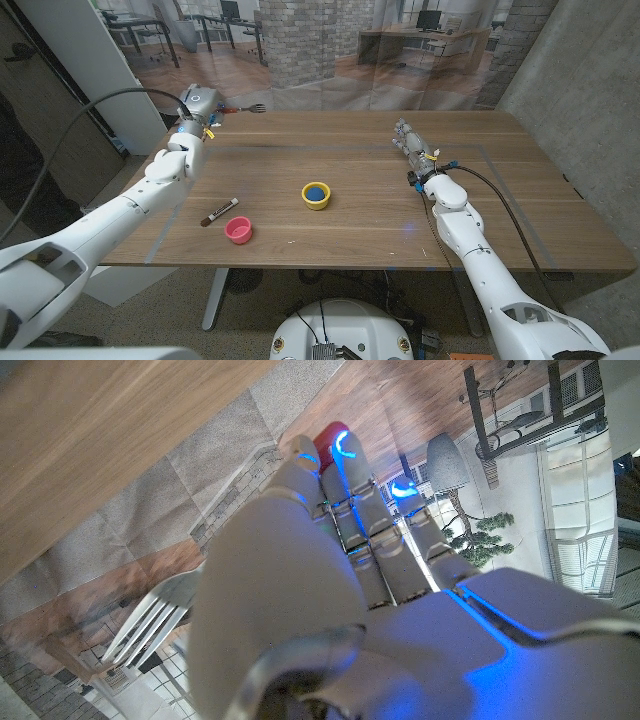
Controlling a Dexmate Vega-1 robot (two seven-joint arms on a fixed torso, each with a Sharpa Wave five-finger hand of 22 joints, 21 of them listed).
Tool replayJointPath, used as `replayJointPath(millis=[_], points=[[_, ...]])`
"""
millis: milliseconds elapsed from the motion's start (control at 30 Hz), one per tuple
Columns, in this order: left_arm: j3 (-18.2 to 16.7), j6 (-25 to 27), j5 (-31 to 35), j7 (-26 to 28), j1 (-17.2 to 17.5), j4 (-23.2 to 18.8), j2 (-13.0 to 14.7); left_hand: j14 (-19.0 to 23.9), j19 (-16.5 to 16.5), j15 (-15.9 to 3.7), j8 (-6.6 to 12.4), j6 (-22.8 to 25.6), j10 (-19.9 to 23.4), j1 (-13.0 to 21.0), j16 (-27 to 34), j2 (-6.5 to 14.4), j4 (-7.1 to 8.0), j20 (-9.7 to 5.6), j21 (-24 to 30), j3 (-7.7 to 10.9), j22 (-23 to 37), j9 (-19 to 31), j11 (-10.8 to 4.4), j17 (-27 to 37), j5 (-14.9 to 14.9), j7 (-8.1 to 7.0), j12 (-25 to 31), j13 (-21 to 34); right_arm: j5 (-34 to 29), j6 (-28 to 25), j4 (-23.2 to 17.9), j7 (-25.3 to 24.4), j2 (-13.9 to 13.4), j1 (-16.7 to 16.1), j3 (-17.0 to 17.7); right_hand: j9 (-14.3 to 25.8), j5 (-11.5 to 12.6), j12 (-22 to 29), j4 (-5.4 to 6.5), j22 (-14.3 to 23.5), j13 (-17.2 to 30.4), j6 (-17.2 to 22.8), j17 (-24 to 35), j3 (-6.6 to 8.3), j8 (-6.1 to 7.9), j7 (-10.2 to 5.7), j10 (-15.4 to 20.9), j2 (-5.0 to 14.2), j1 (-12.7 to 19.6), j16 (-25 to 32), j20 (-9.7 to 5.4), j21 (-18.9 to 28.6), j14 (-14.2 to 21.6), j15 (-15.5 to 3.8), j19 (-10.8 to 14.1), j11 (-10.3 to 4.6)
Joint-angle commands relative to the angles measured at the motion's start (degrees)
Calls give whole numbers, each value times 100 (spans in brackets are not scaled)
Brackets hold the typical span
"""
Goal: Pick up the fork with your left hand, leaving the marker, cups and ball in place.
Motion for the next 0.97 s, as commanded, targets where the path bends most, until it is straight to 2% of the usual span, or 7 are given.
replayJointPath(millis=[33, 433, 767, 967], points=[[-29, -327, -239, 335, -126, 336, -85, 62, -28, -444, 39, 774, 986, 36, -29, 55, 145, 17, 41, 178, -6, 83, -606, 33, 33, -137, -5, 855, -161, -31, -70, -193, -46, 55, -100, 13, 26, 11, -8, 21, 16, 11, 10, -5, 20, 33, 20, -56, 16, 21, 12, 22, -6, 24, 54, -3], [-23, -674, -402, 589, -251, 538, -125, 94, -43, -446, 21, 794, 1007, 35, -48, 42, 138, 14, 92, 192, -20, 87, -584, 95, 29, -151, -48, 889, -320, -135, -296, -384, -162, -37, -137, 13, 28, 11, -18, 20, 16, 22, 8, -12, 22, 41, 26, -66, 20, 22, 15, 25, 4, 34, 67, -7], [168, -911, -354, 569, -497, 843, -211, 113, -52, -431, 8, 811, 1018, 11, -68, 40, 150, 13, 130, 200, -30, 89, -564, 133, 26, -127, -87, 904, -395, -199, -692, -578, -235, -284, -99, 13, 29, 10, -22, 20, 16, 24, 8, -20, 21, 44, 27, -76, 18, 24, 20, 29, 13, 35, 81, -2], [270, -901, -325, 512, -560, 881, -262, 131, -60, -435, -10, 800, 1030, 8, -82, 39, 148, 11, 151, 210, -37, 90, -581, 155, 27, -137, -106, 921, -303, -207, -721, -546, -229, -338, -39, 13, 29, 10, -25, 20, 16, 26, 8, -26, 21, 44, 29, -83, 17, 25, 13, 31, 19, 33, 90, -5]])
